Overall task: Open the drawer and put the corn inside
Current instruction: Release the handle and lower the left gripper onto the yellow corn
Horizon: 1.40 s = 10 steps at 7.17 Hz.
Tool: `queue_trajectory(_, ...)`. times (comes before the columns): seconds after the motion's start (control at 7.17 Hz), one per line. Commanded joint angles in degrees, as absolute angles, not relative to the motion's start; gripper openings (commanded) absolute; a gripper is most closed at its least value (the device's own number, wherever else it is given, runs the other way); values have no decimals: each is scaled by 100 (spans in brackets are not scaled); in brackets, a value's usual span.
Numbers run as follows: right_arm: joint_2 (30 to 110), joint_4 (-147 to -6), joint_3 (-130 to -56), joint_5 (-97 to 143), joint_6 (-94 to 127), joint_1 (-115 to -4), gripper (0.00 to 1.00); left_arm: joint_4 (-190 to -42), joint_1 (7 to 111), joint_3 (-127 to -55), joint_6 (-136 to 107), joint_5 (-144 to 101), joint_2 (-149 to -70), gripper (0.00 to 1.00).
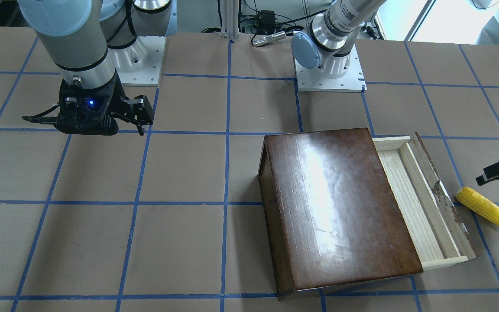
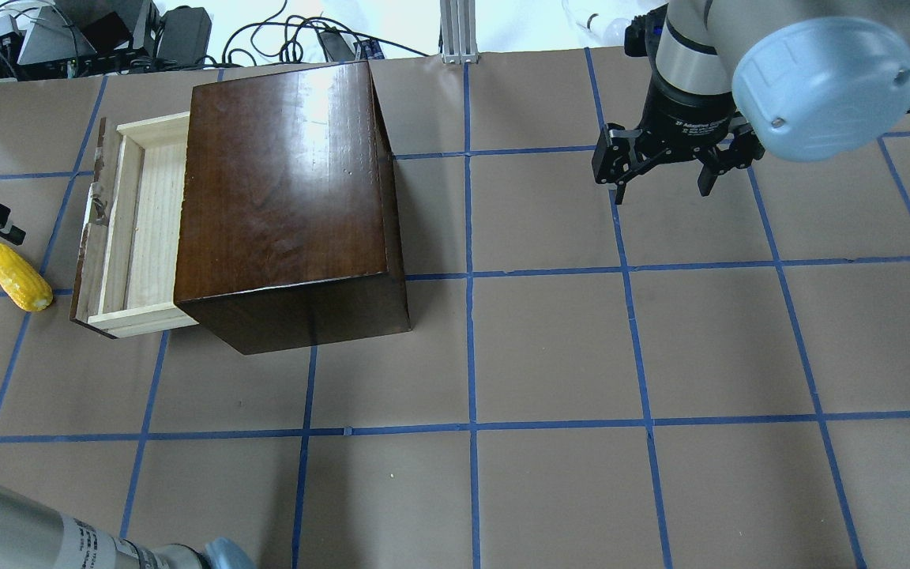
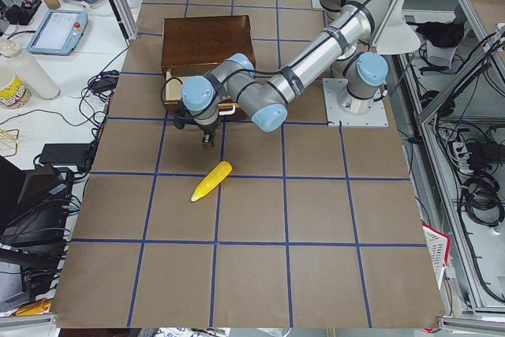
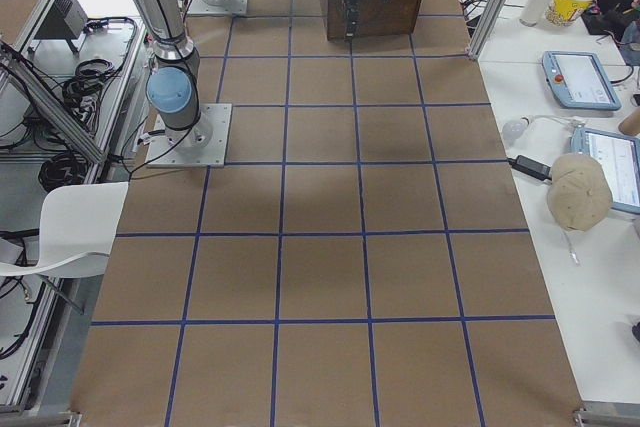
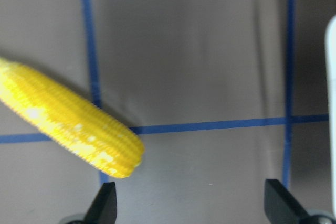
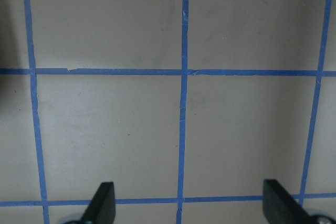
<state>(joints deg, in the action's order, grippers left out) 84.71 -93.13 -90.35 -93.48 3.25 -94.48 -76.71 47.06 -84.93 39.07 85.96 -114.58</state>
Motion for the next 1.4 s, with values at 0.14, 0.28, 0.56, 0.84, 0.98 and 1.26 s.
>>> queue_trajectory(0.14, 8464, -9308, -9035, -9343, 325, -9448, 100, -7453, 4658, -8543, 2376, 8701, -11688, 100)
queue_trajectory(0.28, 8473, -9316, -9035, -9343, 325, -9448, 100, -7218, 4658, -8543, 1964, 8719, -11837, 100)
queue_trajectory(0.56, 8464, -9308, -9035, -9343, 325, -9448, 100, -6794, 4658, -8569, 1574, 8754, -12171, 100)
queue_trajectory(0.84, 8464, -9308, -9035, -9343, 325, -9448, 100, -6785, 4649, -8561, 1433, 8754, -12427, 100)
queue_trajectory(0.98, 8464, -9316, -9035, -9343, 325, -9448, 100, -6776, 4649, -8543, 1433, 8754, -12506, 99)
queue_trajectory(1.26, 8464, -9308, -9035, -9343, 325, -9448, 100, -6776, 4632, -8482, 1285, 8902, -12673, 84)
